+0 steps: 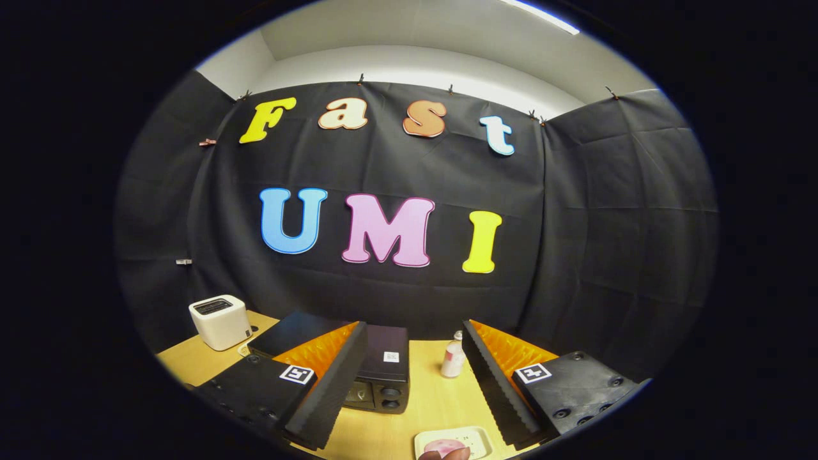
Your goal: Open the toaster oven, put the food inside, and close the toaster oven door.
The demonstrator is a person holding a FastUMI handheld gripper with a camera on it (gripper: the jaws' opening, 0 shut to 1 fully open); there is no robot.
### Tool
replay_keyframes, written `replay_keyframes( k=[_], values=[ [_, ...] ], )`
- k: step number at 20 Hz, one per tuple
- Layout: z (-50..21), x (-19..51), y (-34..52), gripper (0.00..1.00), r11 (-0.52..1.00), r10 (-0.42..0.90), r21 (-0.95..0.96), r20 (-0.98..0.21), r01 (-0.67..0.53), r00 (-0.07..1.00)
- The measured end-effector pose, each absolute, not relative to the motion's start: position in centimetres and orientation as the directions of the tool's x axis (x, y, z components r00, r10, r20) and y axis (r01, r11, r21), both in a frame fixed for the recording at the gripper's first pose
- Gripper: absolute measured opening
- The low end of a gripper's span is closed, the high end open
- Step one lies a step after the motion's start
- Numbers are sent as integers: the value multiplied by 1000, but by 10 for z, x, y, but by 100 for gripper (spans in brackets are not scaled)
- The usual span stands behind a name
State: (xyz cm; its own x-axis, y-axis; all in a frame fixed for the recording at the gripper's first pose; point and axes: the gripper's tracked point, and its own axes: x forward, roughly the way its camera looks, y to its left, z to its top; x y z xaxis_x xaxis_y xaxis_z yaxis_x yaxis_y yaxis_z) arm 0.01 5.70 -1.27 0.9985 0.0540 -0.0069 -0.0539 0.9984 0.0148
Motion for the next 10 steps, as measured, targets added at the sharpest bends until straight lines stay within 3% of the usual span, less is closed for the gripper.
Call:
replay_keyframes(
  k=[10],
  values=[
    [-34,31,158,97,988,147,59,-18,-145,989]
  ],
)
